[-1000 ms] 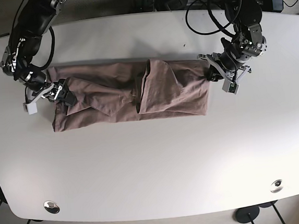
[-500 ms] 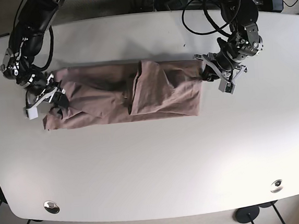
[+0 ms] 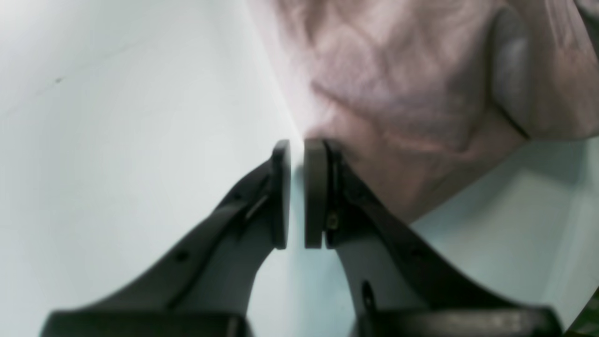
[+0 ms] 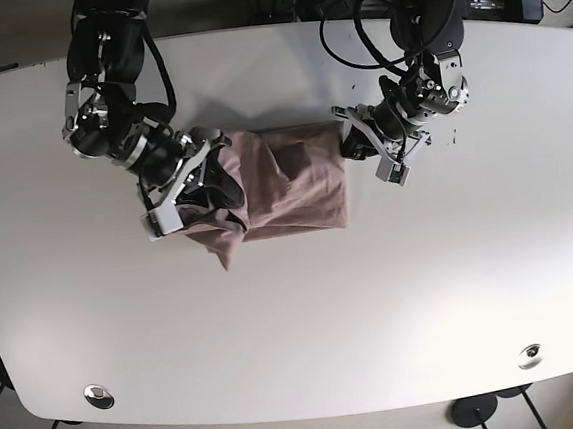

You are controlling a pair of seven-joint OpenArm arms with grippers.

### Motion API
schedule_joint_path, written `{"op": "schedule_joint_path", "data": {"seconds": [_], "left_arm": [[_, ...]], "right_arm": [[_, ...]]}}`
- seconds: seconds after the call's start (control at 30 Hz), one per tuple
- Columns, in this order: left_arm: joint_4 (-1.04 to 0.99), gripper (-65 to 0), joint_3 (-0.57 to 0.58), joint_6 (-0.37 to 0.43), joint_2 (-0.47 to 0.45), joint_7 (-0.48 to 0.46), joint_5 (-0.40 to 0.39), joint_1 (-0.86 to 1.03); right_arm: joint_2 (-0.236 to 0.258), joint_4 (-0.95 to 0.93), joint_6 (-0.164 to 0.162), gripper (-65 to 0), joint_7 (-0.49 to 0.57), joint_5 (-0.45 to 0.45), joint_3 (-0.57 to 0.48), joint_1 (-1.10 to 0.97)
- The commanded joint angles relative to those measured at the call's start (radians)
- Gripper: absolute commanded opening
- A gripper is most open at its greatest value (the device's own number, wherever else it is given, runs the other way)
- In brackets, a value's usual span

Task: Fold the T-shirt properly
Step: 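Fold the other strip end with the right gripper toward the left gripper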

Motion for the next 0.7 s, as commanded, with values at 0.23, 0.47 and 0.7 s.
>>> {"op": "schedule_joint_path", "data": {"seconds": [0.23, 0.47, 0.7], "left_arm": [[0.007, -61.5, 0.001, -0.004, -0.002, -0.015, -0.014, -0.008], [0.007, -61.5, 0.001, -0.004, -0.002, -0.015, -0.014, -0.008], [0.201, -61.8, -0.077, -0.012, -0.009, -0.015, -0.021, -0.002]], "right_arm": [[-0.036, -0.252, 0.006, -63.1, 0.128, 0.017, -0.173, 0.13], [-0.023, -0.313, 0.006, -25.5, 0.182, -0.211, -0.358, 0.187], [-0.019, -0.082, 0.006, -4.1, 0.182, -0.219, -0.431, 0.144]]}}
